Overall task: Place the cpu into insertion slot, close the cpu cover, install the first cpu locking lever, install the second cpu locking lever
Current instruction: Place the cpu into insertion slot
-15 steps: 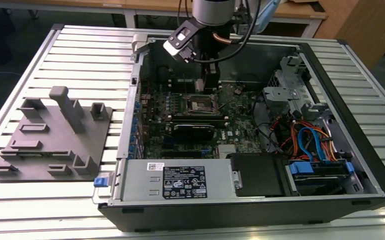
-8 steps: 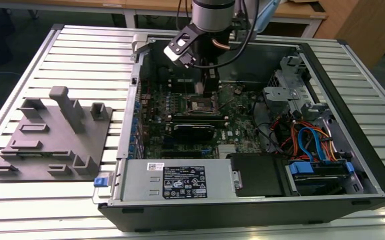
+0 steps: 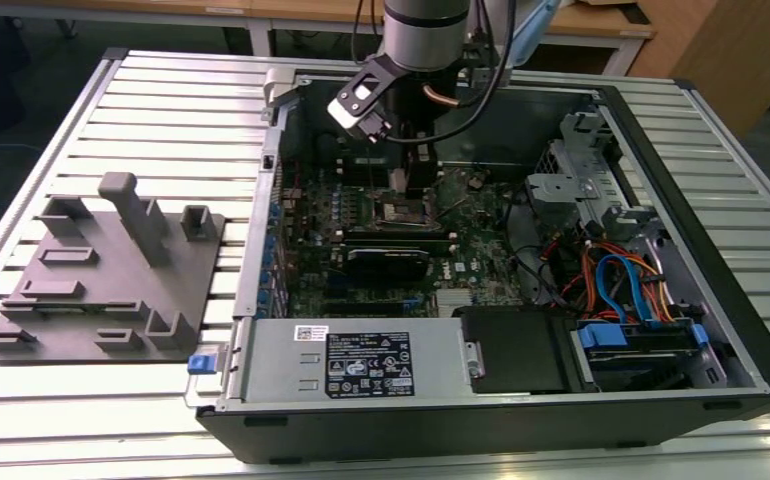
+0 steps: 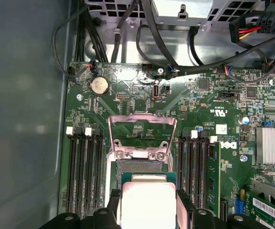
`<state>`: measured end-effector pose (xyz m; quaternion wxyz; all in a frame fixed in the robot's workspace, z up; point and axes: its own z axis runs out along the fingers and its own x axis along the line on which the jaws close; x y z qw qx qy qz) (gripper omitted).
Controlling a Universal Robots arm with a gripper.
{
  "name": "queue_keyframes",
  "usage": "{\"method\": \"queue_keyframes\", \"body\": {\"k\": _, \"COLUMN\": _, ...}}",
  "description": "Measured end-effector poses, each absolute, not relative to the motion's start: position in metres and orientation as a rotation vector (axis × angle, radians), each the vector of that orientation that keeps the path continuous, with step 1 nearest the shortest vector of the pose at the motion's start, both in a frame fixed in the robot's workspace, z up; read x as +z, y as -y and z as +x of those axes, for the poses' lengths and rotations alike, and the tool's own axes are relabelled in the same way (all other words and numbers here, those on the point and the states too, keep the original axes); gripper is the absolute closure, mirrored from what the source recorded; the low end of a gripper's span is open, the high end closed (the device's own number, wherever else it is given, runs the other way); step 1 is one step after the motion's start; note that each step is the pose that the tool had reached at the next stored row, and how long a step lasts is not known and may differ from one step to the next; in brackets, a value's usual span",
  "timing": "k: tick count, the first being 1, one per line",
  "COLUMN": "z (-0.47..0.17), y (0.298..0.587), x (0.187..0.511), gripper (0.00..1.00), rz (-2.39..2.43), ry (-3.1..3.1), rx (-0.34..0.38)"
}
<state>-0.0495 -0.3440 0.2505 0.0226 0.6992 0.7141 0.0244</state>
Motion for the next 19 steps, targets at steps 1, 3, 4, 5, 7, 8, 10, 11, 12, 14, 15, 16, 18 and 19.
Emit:
{"method": "queue_keyframes", "body": {"k": 1, "z": -0.0495, "y": 0.3440, "x": 0.2505, "gripper": 0.46, "rz": 2.166, "ry": -2.212, "rx": 0.076}}
{"method": "queue_keyframes", "body": {"k": 3, "z": -0.0496, "y": 0.3440, "x": 0.2505, "gripper": 0.46, "rz": 2.166, "ry": -2.212, "rx": 0.076}}
{"method": "queue_keyframes", "body": {"k": 4, "z": -0.0496, "y": 0.3440, "x": 0.2505, "gripper": 0.46, "rz": 2.166, "ry": -2.212, "rx": 0.076}}
{"method": "queue_keyframes", "body": {"k": 5, "z": -0.0496, "y": 0.3440, "x": 0.2501, "gripper": 0.46, "rz": 2.166, "ry": -2.212, "rx": 0.076}}
{"method": "queue_keyframes", "body": {"k": 7, "z": -0.0496, "y": 0.3440, "x": 0.2497, "gripper": 0.46, "rz": 2.166, "ry": -2.212, "rx": 0.076}}
{"method": "queue_keyframes", "body": {"k": 8, "z": -0.0496, "y": 0.3440, "x": 0.2497, "gripper": 0.46, "rz": 2.166, "ry": -2.212, "rx": 0.076}}
{"method": "queue_keyframes", "body": {"k": 10, "z": -0.0496, "y": 0.3440, "x": 0.2497, "gripper": 0.46, "rz": 2.166, "ry": -2.212, "rx": 0.076}}
{"method": "queue_keyframes", "body": {"k": 11, "z": -0.0496, "y": 0.3440, "x": 0.2497, "gripper": 0.46, "rz": 2.166, "ry": -2.212, "rx": 0.076}}
{"method": "queue_keyframes", "body": {"k": 12, "z": -0.0496, "y": 0.3440, "x": 0.2497, "gripper": 0.46, "rz": 2.166, "ry": -2.212, "rx": 0.076}}
{"method": "queue_keyframes", "body": {"k": 14, "z": -0.0496, "y": 0.3440, "x": 0.2496, "gripper": 0.46, "rz": 2.166, "ry": -2.212, "rx": 0.076}}
{"method": "queue_keyframes", "body": {"k": 15, "z": -0.0496, "y": 0.3440, "x": 0.2495, "gripper": 0.46, "rz": 2.166, "ry": -2.212, "rx": 0.076}}
{"method": "queue_keyframes", "body": {"k": 16, "z": -0.0495, "y": 0.3439, "x": 0.2492, "gripper": 0.46, "rz": 2.166, "ry": -2.212, "rx": 0.076}}
{"method": "queue_keyframes", "body": {"k": 18, "z": -0.0495, "y": 0.3439, "x": 0.2472, "gripper": 0.46, "rz": 2.166, "ry": -2.212, "rx": 0.076}}
{"method": "queue_keyframes", "body": {"k": 19, "z": -0.0495, "y": 0.3440, "x": 0.2455, "gripper": 0.46, "rz": 2.166, "ry": -2.211, "rx": 0.076}}
